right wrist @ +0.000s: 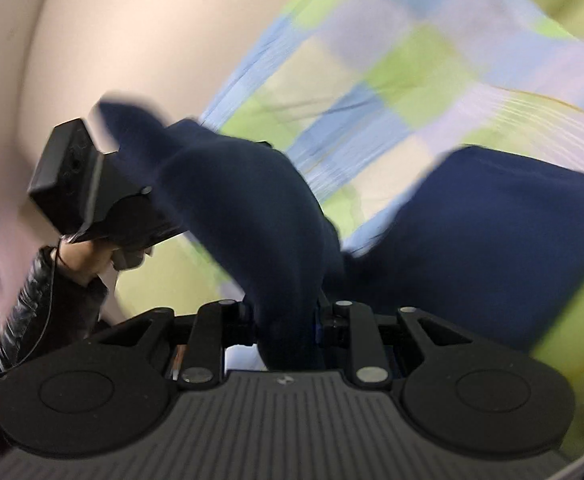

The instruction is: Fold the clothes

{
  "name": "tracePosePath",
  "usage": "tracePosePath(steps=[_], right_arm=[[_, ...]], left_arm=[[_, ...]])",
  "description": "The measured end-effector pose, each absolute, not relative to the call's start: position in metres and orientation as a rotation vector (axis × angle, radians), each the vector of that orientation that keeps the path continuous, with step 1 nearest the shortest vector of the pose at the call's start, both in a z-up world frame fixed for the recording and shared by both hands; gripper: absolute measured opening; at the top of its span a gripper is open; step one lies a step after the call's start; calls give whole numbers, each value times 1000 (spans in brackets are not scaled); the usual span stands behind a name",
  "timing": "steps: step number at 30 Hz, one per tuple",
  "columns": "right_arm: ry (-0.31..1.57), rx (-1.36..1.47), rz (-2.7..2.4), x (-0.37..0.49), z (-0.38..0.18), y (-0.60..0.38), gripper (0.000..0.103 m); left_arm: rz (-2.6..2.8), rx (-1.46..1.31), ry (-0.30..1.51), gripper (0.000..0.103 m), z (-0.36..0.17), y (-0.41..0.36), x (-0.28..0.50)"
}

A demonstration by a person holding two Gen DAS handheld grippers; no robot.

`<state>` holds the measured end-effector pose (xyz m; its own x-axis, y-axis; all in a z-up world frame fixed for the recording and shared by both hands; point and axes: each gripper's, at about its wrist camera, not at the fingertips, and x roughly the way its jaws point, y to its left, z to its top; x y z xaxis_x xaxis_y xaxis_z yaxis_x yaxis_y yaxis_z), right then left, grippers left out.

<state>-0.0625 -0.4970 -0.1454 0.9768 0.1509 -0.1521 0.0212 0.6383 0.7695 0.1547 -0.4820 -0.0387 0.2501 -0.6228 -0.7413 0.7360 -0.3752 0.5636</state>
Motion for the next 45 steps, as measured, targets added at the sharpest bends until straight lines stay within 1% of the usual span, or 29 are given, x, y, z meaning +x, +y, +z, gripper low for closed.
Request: tracePosePath(steps=[3,6,8,10,12,13,16,20,22,23,24,30,34,36,38,39,41,42,43,45], right_arm=[[235,941,3,-68,-164,-518,24],[254,961,-19,-75,-173,-530,26],[257,979,-13,-79,-177,-537,31],[247,996,-6,-81,-172,-543,40],[229,1009,-6,-78,-166,-547,49],[213,1014,-14,-84,-168,-549,51],[161,1017,-58,-95,-164,-558,51],[130,1023,-133,-86,-166,-576,53],[127,1045,-162,-85,-167,-583,37],[136,1043,-176,-84,-168,-585,23],[147,1035,-188,-83,-169,-587,19],[222,947,-271,-83,-186,-589,14],[254,885,-274,-78,-188,-589,14],[271,861,-271,-78,-186,-589,16],[281,854,-282,-82,-178,-589,20],[280,844,-290,-85,-173,-587,24],[280,753,-310,-95,-151,-574,28],[286,683,-317,-102,-137,-564,35],[292,641,-320,-105,-130,-558,39],[330,460,-324,-106,-111,-532,42]], left_arm=[[-1465,1355,196,39,-81,-509,158],[-1473,1275,218,39,-87,-503,164],[-1491,1158,254,43,-80,-492,173],[-1519,1023,299,50,-63,-478,185],[-1514,888,318,53,-44,-457,200],[-1503,863,319,54,-39,-452,205],[-1430,744,365,55,-30,-434,231],[-1372,695,459,55,-52,-431,249],[-1347,689,472,55,-65,-430,253],[-1339,688,469,55,-68,-429,253],[-1334,690,460,57,-68,-427,253],[-1302,697,408,57,-68,-417,251],[-1280,702,374,58,-68,-410,249],[-1270,705,356,58,-67,-406,249],[-1259,707,339,58,-67,-403,248],[-1253,708,331,58,-67,-401,248],[-1243,711,313,58,-67,-398,247],[-1242,724,294,61,-66,-393,245],[-1256,801,223,65,-62,-376,233],[-1296,1005,49,67,-66,-339,204]])
